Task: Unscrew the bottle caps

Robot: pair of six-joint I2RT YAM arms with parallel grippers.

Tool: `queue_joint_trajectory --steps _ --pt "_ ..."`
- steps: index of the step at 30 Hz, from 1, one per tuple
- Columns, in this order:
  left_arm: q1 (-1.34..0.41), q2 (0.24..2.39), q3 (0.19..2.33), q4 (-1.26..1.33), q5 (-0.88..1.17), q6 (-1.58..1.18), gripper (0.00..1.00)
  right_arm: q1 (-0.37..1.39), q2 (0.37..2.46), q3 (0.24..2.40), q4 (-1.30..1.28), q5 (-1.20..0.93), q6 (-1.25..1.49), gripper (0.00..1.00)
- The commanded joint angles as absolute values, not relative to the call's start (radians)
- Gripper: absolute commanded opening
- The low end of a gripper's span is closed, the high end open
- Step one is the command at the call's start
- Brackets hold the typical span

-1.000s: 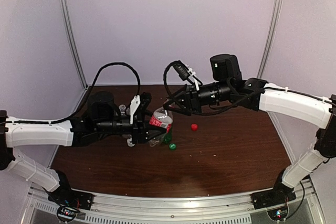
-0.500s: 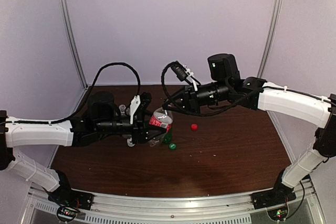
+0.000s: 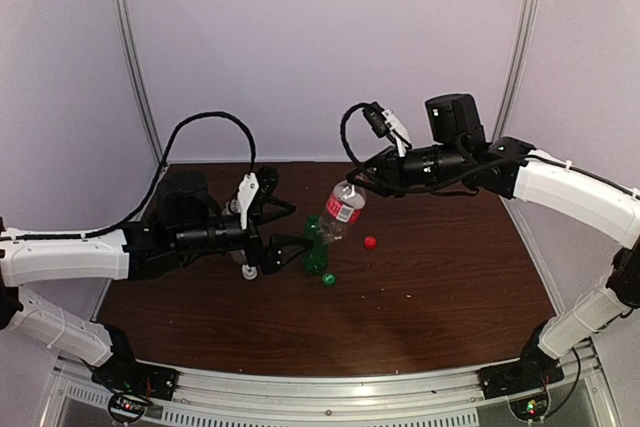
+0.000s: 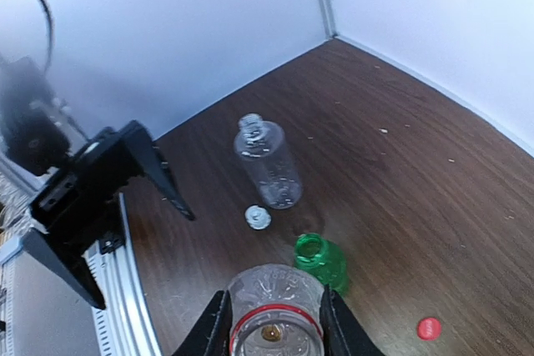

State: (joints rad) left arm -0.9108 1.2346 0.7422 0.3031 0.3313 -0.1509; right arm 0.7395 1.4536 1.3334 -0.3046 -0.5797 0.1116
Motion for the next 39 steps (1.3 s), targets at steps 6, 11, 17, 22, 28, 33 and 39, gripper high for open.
queue_joint_trajectory --steps 6,11,17,22,28,33,39 --pt "-0.906 1.17 0.719 0.31 0.218 -0.152 0.98 0.627 1.448 1.338 -0.432 -0.089 0.1 0.0" --pt "-0.905 1.163 0.716 0.3 0.188 -0.153 0.98 0.59 1.528 1.354 -0.419 -0.039 0.092 0.0" --pt "-0.905 1.164 0.718 0.29 0.19 -0.153 0.98 0.565 1.626 1.364 -0.395 -0.013 0.088 0.04" --pt "-0.906 1.161 0.717 0.287 0.189 -0.147 0.98 0.565 1.678 1.368 -0.388 -0.005 0.084 0.07" --pt "-0.905 1.157 0.716 0.286 0.188 -0.146 0.98 0.563 1.718 1.363 -0.386 0.025 0.077 0.11" --pt "-0.906 1.155 0.718 0.283 0.186 -0.141 0.98 0.559 1.735 1.352 -0.379 0.022 0.076 0.16" --pt "-0.905 1.152 0.719 0.278 0.177 -0.137 0.98 0.552 1.724 1.33 -0.364 0.014 0.078 0.26"
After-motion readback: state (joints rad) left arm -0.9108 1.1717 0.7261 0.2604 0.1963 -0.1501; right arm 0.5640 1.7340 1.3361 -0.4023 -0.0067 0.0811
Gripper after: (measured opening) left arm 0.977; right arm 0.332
